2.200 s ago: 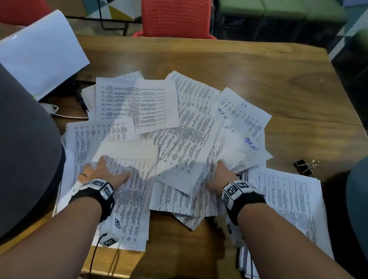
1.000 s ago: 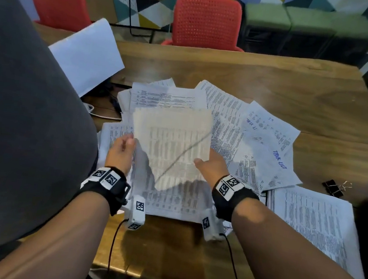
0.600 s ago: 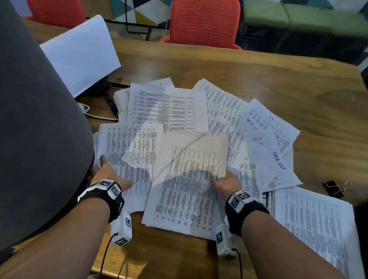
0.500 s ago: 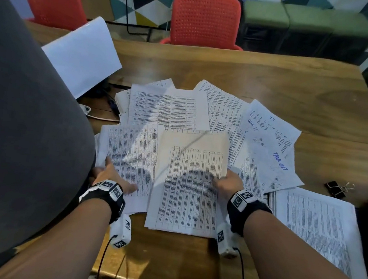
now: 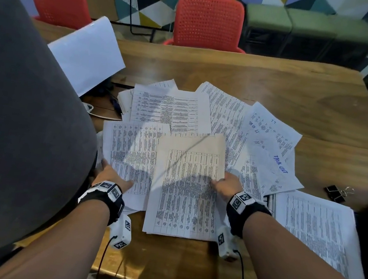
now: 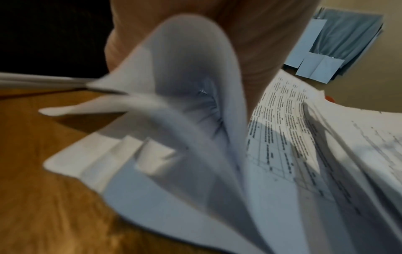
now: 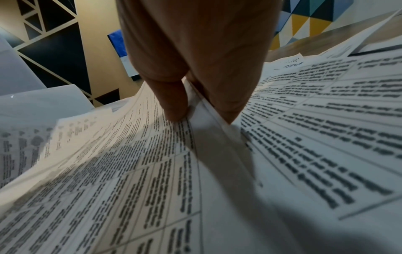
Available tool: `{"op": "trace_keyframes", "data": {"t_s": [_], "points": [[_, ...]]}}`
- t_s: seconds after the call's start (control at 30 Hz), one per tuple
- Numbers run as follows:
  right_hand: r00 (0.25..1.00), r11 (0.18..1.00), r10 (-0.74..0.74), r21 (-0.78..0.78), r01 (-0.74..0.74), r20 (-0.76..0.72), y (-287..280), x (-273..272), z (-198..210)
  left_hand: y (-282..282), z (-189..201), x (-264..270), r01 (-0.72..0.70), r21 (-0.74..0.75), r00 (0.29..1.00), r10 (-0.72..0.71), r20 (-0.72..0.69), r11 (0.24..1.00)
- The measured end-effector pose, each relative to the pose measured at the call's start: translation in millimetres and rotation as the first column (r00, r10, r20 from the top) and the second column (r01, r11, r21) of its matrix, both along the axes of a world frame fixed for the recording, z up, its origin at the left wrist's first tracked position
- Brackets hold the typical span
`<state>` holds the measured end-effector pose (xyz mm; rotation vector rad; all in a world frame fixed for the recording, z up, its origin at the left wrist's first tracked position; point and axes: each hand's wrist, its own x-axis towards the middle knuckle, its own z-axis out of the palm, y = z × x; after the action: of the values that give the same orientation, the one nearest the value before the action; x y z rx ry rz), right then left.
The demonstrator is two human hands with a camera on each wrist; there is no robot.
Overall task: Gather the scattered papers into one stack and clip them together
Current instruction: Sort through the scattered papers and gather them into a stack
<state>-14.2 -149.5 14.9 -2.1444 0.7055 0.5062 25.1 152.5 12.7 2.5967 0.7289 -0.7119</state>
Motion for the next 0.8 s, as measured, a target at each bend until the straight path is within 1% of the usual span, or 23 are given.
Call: {"op": "trace_keyframes", "data": {"t_s": [0.13,0.2,0.27,0.33,0.4,0.47,0.53,0.6,0.67,0.7,0.77,0.8], "points": [[1.0,1.0,-0.025,-0.018,0.025,0.002,0.4,-1.1,-0.9,-2.1,4.5,-2.3,-0.089,-0.071,0.996,0.087,-0.035,0.993],[1.0,1.0,-0.01,-0.027,0.01,0.009,-1.4,-2.2,-0.3,-1.9,3.9,-5.0,-0.157,-0.133,0.988,0.155,-0.02,0.979],[1.0,1.0,-0.013,0.029,0.013,0.016,-4.4,-4.8,-0.7,-1.2,2.7,-8.3,-0.229,-0.213,0.968,0.244,0.05,0.95],[0.999,0.997,-0.01,0.08,0.007,0.033,-7.2,-7.1,1.4,-2.7,3.8,-10.6,-0.242,-0.249,0.948,0.283,0.144,0.938],[0.998,0.993,-0.024,0.117,0.017,0.057,-8.3,-9.0,6.5,-3.6,6.9,-9.2,-0.205,-0.217,0.931,0.259,0.257,0.954],[0.99,0.976,-0.106,0.203,0.085,0.098,-8.0,-9.1,10.8,-2.6,12.1,-3.2,-0.151,-0.213,0.891,0.226,0.393,0.965],[0.97,0.939,-0.197,0.31,0.146,0.14,-7.6,-5.7,14.2,-1.2,21.3,4.6,-0.086,-0.253,0.824,0.212,0.525,0.964],[0.947,0.888,-0.27,0.424,0.175,0.174,-7.0,0.4,16.1,-1.7,35.7,11.8,-0.026,-0.349,0.749,0.249,0.613,0.937],[0.917,0.822,-0.344,0.537,0.19,0.203,-5.9,8.7,17.4,-6.0,53.4,16.5,0.022,-0.5,0.702,0.342,0.624,0.866],[0.9,0.786,-0.381,0.586,0.195,0.211,-4.7,12.6,20.3,-9.0,59.7,18.5,0.051,-0.559,0.697,0.371,0.614,0.828],[0.88,0.733,-0.415,0.658,0.173,0.232,-1.9,20.0,26.5,-16.0,63.9,22.6,0.086,-0.649,0.729,0.396,0.559,0.756],[0.881,0.724,-0.406,0.674,0.146,0.244,0.0,22.4,29.8,-20.6,62.5,24.6,0.098,-0.681,0.759,0.388,0.523,0.726]]}}
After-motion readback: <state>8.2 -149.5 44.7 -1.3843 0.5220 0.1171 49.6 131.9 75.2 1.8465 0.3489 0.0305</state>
